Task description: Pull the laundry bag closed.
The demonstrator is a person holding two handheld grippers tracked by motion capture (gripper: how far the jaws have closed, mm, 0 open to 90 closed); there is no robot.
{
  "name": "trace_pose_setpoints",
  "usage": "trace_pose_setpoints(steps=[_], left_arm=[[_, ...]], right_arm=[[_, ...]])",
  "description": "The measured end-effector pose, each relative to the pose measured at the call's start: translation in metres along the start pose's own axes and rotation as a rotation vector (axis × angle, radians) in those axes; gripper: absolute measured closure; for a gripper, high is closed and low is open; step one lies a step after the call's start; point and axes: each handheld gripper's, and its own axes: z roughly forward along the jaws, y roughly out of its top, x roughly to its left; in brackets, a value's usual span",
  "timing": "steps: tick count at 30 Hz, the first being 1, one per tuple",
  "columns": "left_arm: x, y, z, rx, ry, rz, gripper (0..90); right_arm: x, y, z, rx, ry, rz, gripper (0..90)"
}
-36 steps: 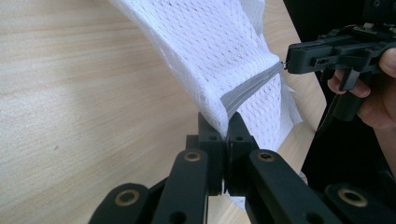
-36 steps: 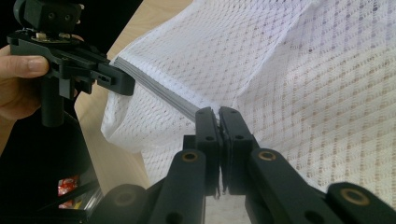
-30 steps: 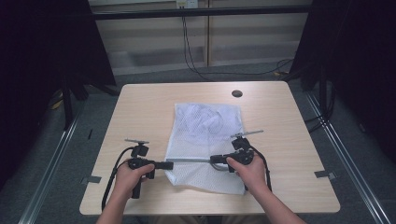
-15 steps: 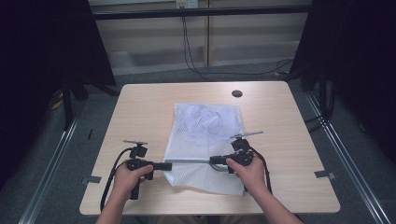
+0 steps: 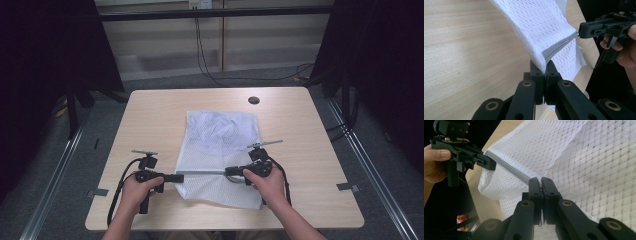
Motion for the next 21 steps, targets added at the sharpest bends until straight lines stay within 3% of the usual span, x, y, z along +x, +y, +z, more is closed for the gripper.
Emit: trace_pose_setpoints(steps=[3,8,18,21], left_arm=[[-0.0013,-0.0004,0.0004,-0.002,-0.004,-0.015,88.5],[0.0004,-0.0001,-0.0011,-0.003,0.0,0.002,88.5],[0.001,-0.0003,-0.0024,-0.005,-0.001,-0.004,88.5],[-0.0008,-0.0009,-0.0006,-0.007,-0.005,-0.025,88.5]], right_arm=[[-0.0001,0.0,-0.0005,0.003,0.001,-0.001,87.0],[-0.0031,-0.0006,-0.0037,-0.001,-0.003,0.003,87.0],[-0.0061,-0.0027,-0.0081,-0.004,-0.019,0.002,86.9],[-0.0067,-0.003,-0.0097,-0.007,-0.017,0.004,87.0]])
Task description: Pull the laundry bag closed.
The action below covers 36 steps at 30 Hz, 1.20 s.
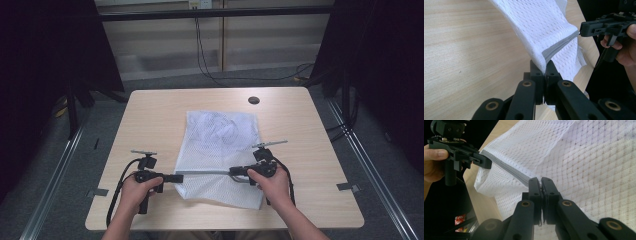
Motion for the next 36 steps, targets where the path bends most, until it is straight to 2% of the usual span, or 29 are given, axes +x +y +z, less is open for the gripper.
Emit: trace_pose_setpoints(steps=[2,5,8,9,13,18,23,28,29,30,36], left_arm=[[0.001,0.001,-0.001,0.003,0.0,0.016,88.5],[0.0,0.0,-0.001,0.002,0.002,0.003,88.5],[0.001,0.0,-0.001,0.006,0.002,0.017,88.5],[0.0,0.0,-0.001,0.001,-0.001,0.001,88.5],[0.001,0.0,-0.002,0.001,0.007,0.02,88.5],[0.0,0.0,0.0,0.008,0.003,0.012,88.5],[0.0,-0.001,0.0,0.013,0.016,0.034,88.5],[0.001,-0.004,-0.002,-0.006,0.012,-0.006,88.5],[0.001,-0.004,-0.002,-0.006,0.012,-0.006,88.5],[0.002,-0.003,-0.003,-0.005,0.011,0.012,88.5],[0.004,-0.005,-0.005,-0.002,0.017,0.013,88.5]], right_arm=[[0.0,0.0,0.0,0.0,0.004,-0.001,86.9],[0.0,0.0,0.0,0.0,0.004,-0.003,86.9],[0.0,0.0,0.0,0.0,0.006,-0.002,87.0],[0.001,0.0,-0.001,0.0,0.008,0.0,87.0],[-0.001,-0.001,-0.003,-0.004,0.01,0.005,87.0],[-0.003,-0.001,-0.005,-0.004,0.004,0.002,86.9],[-0.003,-0.001,-0.007,0.001,-0.002,-0.004,87.0],[-0.005,0.0,-0.01,0.002,-0.002,-0.002,87.0],[-0.005,0.0,-0.01,0.002,-0.002,-0.002,87.0],[-0.006,0.0,-0.011,-0.001,-0.002,-0.003,87.0],[-0.008,0.001,-0.017,-0.007,-0.007,0.003,87.0]])
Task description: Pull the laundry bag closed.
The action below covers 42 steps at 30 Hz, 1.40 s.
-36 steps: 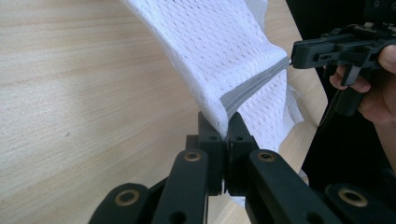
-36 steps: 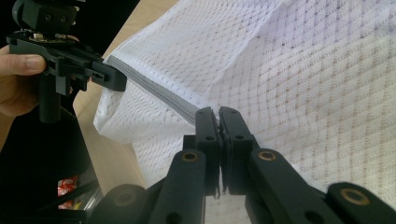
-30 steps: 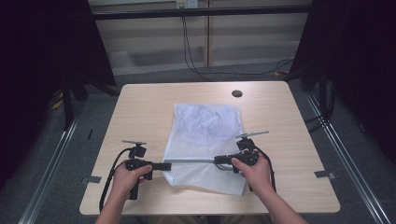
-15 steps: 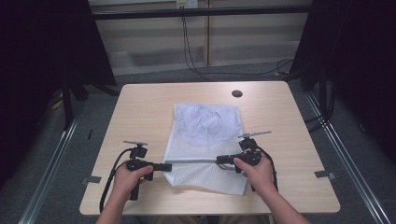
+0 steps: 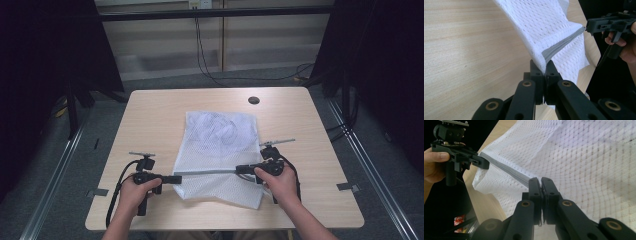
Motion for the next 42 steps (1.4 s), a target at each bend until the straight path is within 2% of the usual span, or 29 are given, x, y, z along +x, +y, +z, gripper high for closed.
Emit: trace_pose_setpoints(steps=[5,7,8,12,17,32,35,37,39,42], left_arm=[[-0.001,-0.001,0.001,-0.004,-0.006,-0.009,88.5],[0.001,-0.001,0.0,-0.002,-0.006,0.0,88.5],[0.001,-0.001,-0.001,0.0,-0.002,-0.012,88.5],[0.002,-0.001,-0.003,-0.009,-0.005,-0.021,88.5],[0.003,-0.001,-0.003,-0.004,-0.001,-0.008,88.5],[0.001,0.0,-0.002,0.005,-0.002,-0.025,88.5],[0.002,-0.001,-0.001,-0.001,0.004,-0.013,88.5],[0.001,0.0,0.0,-0.001,-0.004,-0.036,88.5],[0.002,0.003,0.0,0.012,-0.008,-0.012,88.5],[0.001,0.004,0.002,0.001,-0.01,-0.019,88.5]], right_arm=[[-0.002,0.0,-0.001,0.0,0.002,-0.002,87.0],[-0.002,-0.001,0.0,0.003,0.005,0.0,86.9],[-0.002,-0.001,0.0,0.004,-0.001,-0.003,87.0],[-0.004,-0.001,-0.002,0.002,-0.002,0.003,86.9],[-0.003,-0.001,-0.002,0.005,-0.004,0.003,86.9],[-0.004,-0.001,-0.005,0.002,-0.01,-0.004,86.9],[-0.006,-0.003,-0.006,0.004,-0.008,0.0,86.9],[-0.007,-0.003,-0.008,0.003,-0.009,0.009,86.9],[-0.006,-0.003,-0.01,-0.001,-0.007,0.014,87.0],[-0.007,-0.004,-0.012,-0.005,-0.009,0.006,86.9]])
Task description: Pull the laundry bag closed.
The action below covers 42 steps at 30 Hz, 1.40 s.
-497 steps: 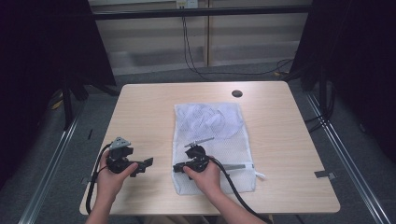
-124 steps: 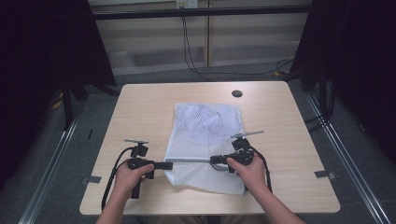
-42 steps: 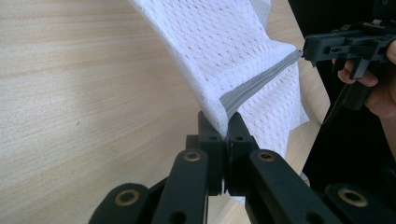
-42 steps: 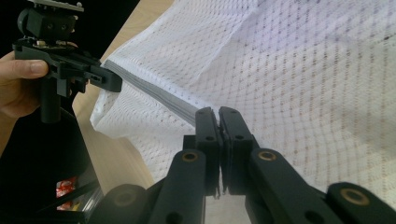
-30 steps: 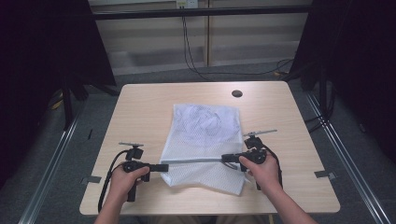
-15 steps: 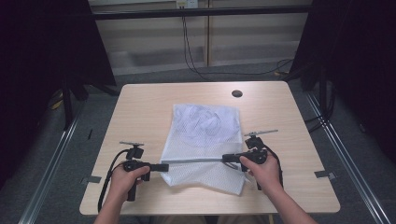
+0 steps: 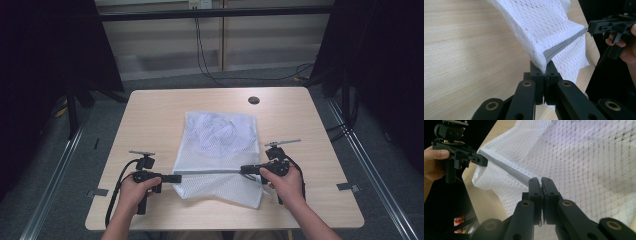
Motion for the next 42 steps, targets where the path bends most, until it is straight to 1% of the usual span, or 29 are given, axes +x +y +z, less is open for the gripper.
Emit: trace_pose_setpoints(steps=[1,2,4,6,8,9,12,13,16,18,19,20,22,25,26,27,29,30,32,33,36,38,42], left_arm=[[0.001,0.0,0.0,0.013,0.005,0.011,88.5],[0.001,0.0,0.001,0.018,0.009,0.012,88.5],[0.001,0.0,0.001,0.013,0.008,0.001,88.5],[0.001,-0.001,0.001,0.012,0.012,0.001,88.5],[0.0,-0.001,0.0,0.007,0.002,-0.011,88.5],[0.001,-0.002,0.0,0.01,0.012,0.002,88.5],[0.001,-0.002,0.0,0.005,0.01,-0.003,88.5],[0.002,-0.003,-0.001,0.01,0.011,0.007,88.5],[0.001,-0.003,-0.001,0.006,0.01,0.002,88.5],[0.001,-0.003,-0.001,0.009,0.013,0.007,88.5],[0.0,-0.003,-0.001,0.006,0.014,-0.008,88.5],[0.0,-0.003,-0.001,0.001,0.007,-0.011,88.5],[0.001,-0.003,-0.001,0.009,0.01,0.015,88.5],[0.001,-0.003,-0.001,0.014,0.007,0.012,88.5],[0.0,-0.003,-0.001,0.009,0.01,0.001,88.5],[0.001,-0.004,-0.002,0.012,0.011,0.009,88.5],[0.001,-0.004,-0.002,0.008,0.014,0.012,88.5],[0.001,-0.004,-0.002,0.006,0.009,0.006,88.5],[0.0,-0.004,-0.001,0.007,0.006,-0.008,88.5],[0.0,-0.004,-0.002,0.007,0.008,-0.003,88.5],[-0.001,-0.004,-0.002,0.0,0.005,-0.009,88.5],[0.001,-0.004,-0.003,0.008,0.009,0.013,88.5],[0.0,-0.004,-0.002,0.005,0.008,0.01,88.5]], right_arm=[[0.0,-0.001,-0.002,-0.003,-0.003,0.002,86.9],[-0.001,-0.001,-0.003,-0.002,-0.002,0.006,86.9],[-0.001,-0.002,-0.005,-0.001,-0.006,0.007,86.9],[-0.003,-0.002,-0.006,-0.003,-0.011,0.01,86.9],[-0.003,-0.002,-0.007,-0.004,-0.012,0.007,86.9],[-0.004,-0.003,-0.007,-0.001,-0.007,0.012,86.9],[-0.004,-0.003,-0.007,0.002,-0.008,0.006,86.9],[-0.004,-0.003,-0.007,0.002,-0.008,0.006,86.9],[-0.004,-0.003,-0.007,0.004,-0.008,0.007,87.0],[-0.005,-0.003,-0.008,0.004,-0.01,0.008,87.0],[-0.005,-0.003,-0.008,0.005,-0.015,0.009,86.9],[-0.005,-0.003,-0.009,0.002,-0.016,0.005,87.0],[-0.006,-0.004,-0.011,-0.001,-0.013,0.011,86.9],[-0.006,-0.004,-0.011,-0.003,-0.012,0.008,86.9],[-0.007,-0.004,-0.011,-0.001,-0.016,0.008,86.9],[-0.008,-0.004,-0.011,-0.002,-0.013,0.01,87.0],[-0.008,-0.005,-0.011,-0.002,-0.017,0.011,86.9],[-0.009,-0.005,-0.013,-0.002,-0.01,0.013,86.9],[-0.009,-0.005,-0.013,-0.004,-0.013,0.011,86.9],[-0.009,-0.005,-0.013,-0.004,-0.013,0.01,86.9],[-0.01,-0.005,-0.013,-0.004,-0.01,0.012,87.0],[-0.009,-0.006,-0.013,0.0,-0.009,0.01,86.9],[-0.01,-0.006,-0.013,-0.002,-0.009,0.009,86.9]])
